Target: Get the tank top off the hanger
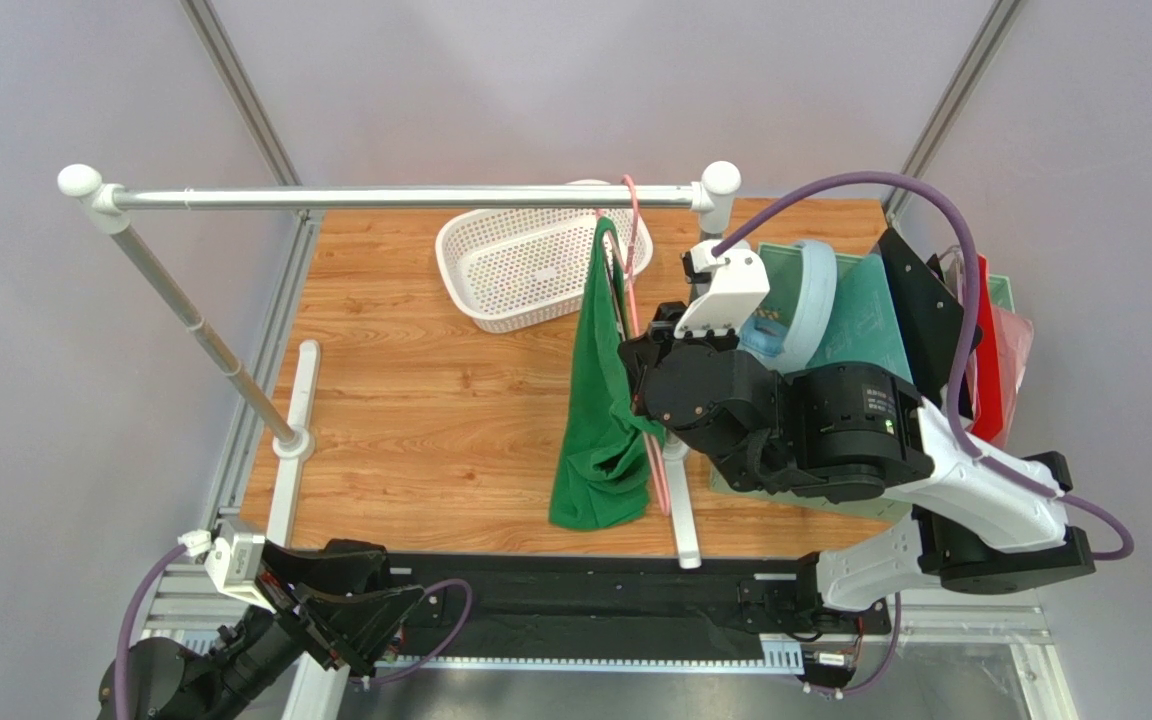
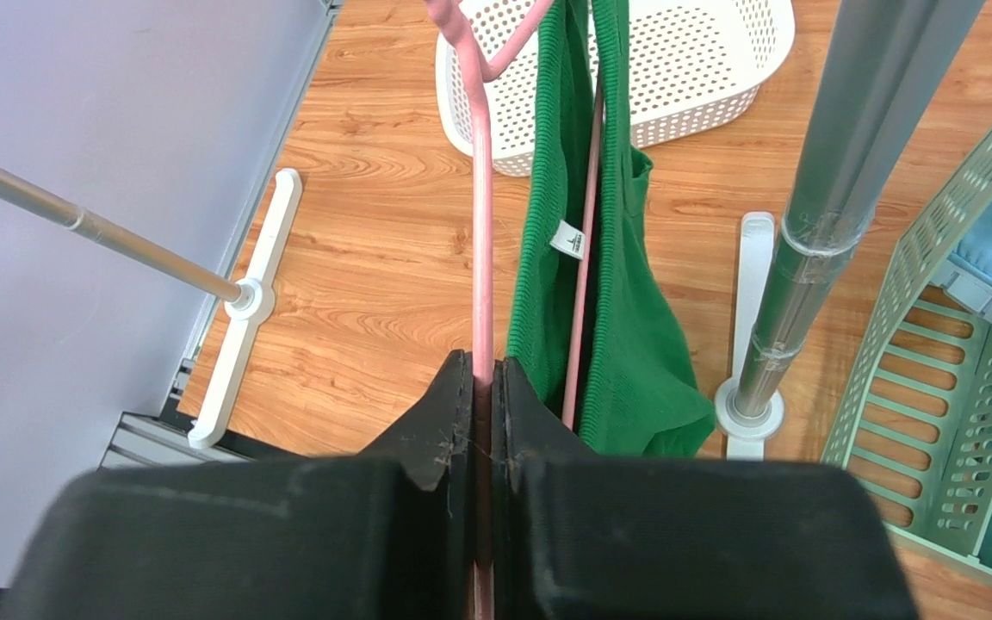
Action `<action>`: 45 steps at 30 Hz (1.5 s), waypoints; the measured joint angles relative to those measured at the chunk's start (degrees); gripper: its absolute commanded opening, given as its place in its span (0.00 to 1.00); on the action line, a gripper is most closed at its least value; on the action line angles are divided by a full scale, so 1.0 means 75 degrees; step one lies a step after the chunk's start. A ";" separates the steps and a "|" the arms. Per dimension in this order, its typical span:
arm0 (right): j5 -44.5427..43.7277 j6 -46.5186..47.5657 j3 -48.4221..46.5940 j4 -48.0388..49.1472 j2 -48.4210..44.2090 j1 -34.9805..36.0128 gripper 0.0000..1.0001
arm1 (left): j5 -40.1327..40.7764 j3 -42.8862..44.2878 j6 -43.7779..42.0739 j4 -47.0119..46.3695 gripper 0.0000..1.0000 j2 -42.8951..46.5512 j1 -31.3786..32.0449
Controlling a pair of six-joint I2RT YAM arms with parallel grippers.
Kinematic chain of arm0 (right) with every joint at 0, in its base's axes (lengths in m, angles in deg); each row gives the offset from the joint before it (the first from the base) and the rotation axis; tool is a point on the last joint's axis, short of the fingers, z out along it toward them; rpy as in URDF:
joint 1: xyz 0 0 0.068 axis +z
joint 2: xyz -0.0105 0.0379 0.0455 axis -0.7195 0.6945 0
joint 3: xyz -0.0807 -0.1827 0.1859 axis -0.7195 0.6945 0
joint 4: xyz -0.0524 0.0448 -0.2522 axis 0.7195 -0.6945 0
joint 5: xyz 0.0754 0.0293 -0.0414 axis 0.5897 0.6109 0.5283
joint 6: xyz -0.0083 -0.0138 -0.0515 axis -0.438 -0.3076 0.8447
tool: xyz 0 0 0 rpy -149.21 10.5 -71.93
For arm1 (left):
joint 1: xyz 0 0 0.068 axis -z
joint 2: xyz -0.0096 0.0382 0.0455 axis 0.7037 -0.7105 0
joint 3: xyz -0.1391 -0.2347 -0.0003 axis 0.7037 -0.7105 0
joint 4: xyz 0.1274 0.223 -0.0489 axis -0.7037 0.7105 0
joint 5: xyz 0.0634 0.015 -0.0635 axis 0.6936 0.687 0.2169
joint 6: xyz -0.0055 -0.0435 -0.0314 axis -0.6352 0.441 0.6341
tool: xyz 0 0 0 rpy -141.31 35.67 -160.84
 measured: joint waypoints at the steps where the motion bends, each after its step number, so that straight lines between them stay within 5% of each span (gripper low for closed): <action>1: 0.0041 0.0038 -0.0015 0.0015 -0.0003 0.0000 0.00 | -0.0003 0.0000 0.0000 0.0000 0.98 0.0000 0.0000; 11: 0.0516 0.0644 -0.0172 0.0586 -0.0143 -0.0003 0.00 | -0.0003 0.0023 -0.0023 0.0003 0.98 0.0000 0.0000; 20: 0.1422 0.1912 0.1495 0.2623 -0.1489 -0.0015 0.00 | 0.0000 0.0023 -0.0041 0.0003 0.98 0.0000 0.0000; 35: 0.6341 0.4893 0.2885 0.3663 -0.2699 -0.0023 0.00 | -0.0344 0.0119 -0.0172 0.0038 0.94 0.0000 0.0000; 45: 0.8918 0.6639 0.2993 0.3634 -0.2276 -0.0347 0.00 | -0.1020 0.1125 0.0493 -0.0449 0.89 -0.0262 0.0000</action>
